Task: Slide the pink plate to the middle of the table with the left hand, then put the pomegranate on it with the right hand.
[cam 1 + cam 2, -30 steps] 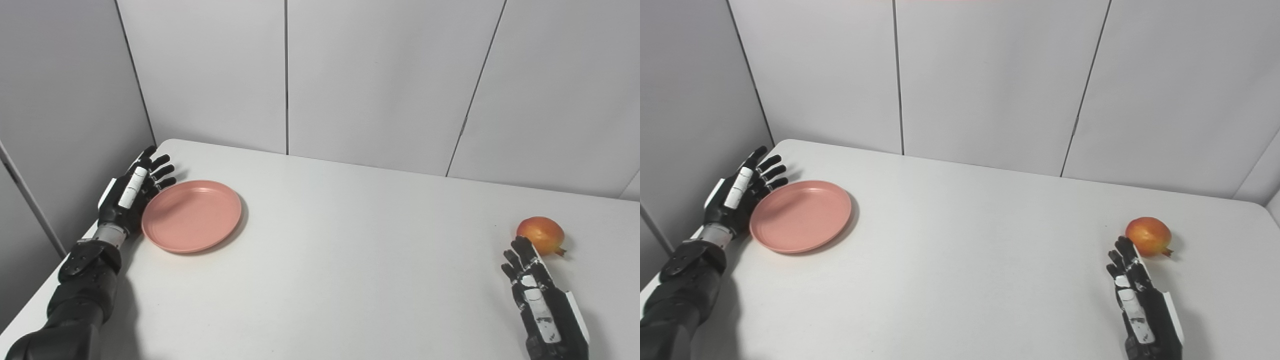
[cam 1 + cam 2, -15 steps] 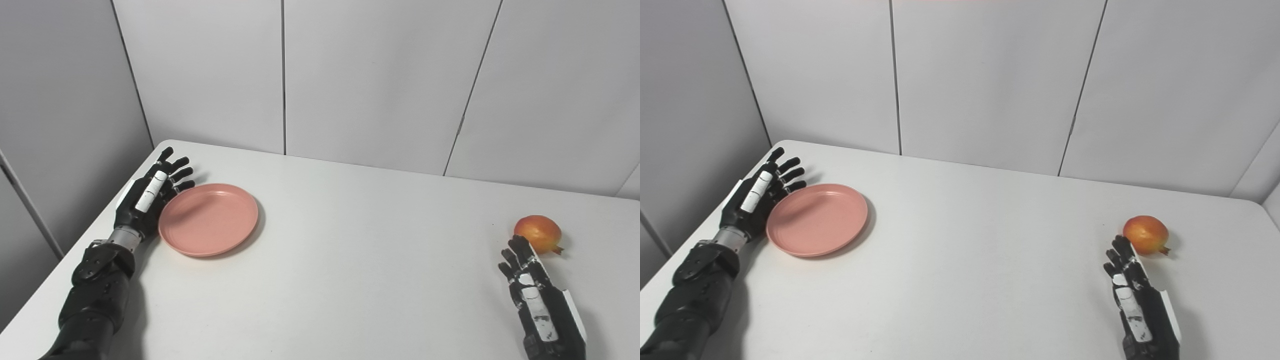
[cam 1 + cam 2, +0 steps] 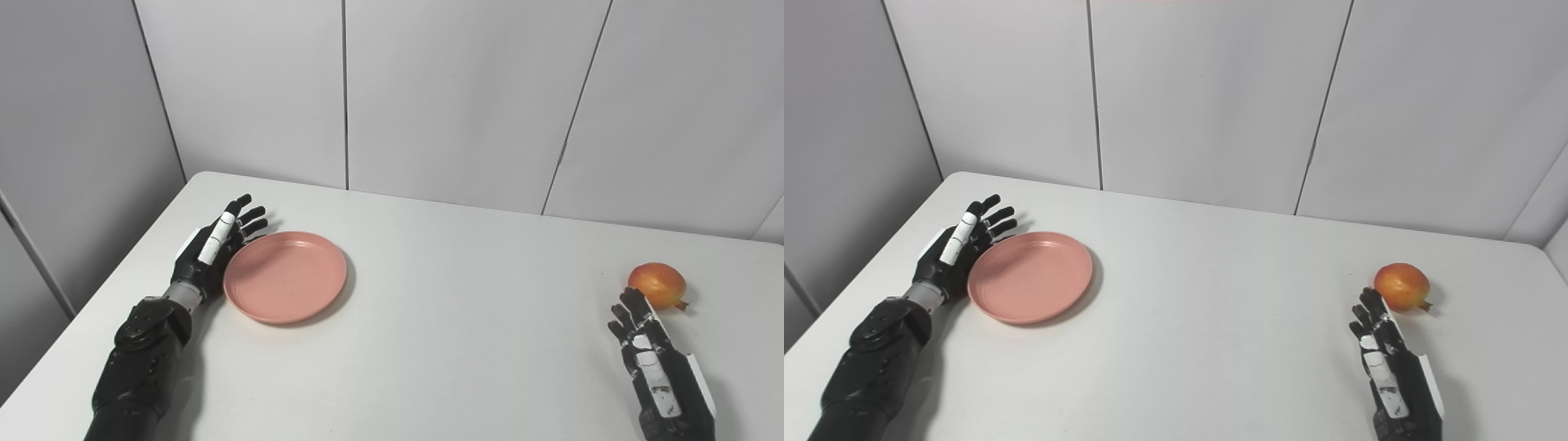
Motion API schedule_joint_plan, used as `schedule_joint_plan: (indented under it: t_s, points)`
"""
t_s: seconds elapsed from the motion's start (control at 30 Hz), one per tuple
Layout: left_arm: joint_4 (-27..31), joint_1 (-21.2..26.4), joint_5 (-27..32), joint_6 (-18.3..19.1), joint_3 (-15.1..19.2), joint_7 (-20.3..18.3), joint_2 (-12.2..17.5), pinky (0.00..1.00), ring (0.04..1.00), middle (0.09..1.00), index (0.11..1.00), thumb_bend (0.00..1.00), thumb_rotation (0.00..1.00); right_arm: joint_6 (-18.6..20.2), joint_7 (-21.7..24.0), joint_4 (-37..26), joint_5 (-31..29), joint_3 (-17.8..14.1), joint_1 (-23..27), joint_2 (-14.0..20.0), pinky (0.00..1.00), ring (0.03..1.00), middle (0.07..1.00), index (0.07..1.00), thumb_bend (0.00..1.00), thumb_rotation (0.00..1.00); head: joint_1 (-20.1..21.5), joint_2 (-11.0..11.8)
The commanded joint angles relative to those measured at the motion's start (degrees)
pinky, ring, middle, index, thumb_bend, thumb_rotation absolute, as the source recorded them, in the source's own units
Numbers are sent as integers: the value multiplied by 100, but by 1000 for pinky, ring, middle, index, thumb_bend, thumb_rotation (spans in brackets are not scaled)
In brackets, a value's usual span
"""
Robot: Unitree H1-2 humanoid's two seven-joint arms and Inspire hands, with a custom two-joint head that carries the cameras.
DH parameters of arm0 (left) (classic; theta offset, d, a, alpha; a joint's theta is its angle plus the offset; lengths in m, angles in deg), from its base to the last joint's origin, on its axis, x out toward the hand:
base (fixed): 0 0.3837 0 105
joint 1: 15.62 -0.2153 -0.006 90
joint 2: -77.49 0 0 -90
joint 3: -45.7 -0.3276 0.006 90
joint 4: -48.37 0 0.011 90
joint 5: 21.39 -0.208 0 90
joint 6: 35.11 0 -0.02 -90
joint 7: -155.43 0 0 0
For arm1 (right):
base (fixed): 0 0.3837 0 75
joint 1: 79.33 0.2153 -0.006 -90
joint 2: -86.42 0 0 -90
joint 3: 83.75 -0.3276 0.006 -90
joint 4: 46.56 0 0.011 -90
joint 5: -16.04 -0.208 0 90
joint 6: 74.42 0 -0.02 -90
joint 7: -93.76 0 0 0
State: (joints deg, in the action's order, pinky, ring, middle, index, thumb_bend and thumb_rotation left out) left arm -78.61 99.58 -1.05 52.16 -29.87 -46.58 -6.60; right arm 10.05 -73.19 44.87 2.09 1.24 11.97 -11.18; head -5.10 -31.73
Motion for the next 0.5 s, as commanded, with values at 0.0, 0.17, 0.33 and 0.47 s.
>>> schedule_joint_plan:
  t_s: [0.0, 0.17, 0.33, 0.47]
  points:
    - [277, 68, 107, 180, -14, 11, -64, 775, 883, 899, 927, 808, 730, -89, 36, 228, -49, 79, -214, -116, 976, 973, 975, 943, 837, 746, -8, -2]
    - [543, -28, 105, 329, -109, -2, -220, 811, 887, 891, 918, 822, 716, -80, 26, 222, -44, 81, -212, -121, 974, 972, 976, 941, 849, 744, -2, -5]
    - [797, -109, 36, 467, -198, 110, -360, 823, 877, 876, 916, 849, 703, -77, 7, 213, -9, 96, -208, -130, 972, 972, 976, 947, 837, 753, 1, -2]
    - [1113, -225, 4, 619, -262, 257, -499, 819, 878, 880, 915, 858, 697, -74, 22, 212, -25, 101, -203, -134, 976, 973, 976, 947, 841, 749, 9, -6]
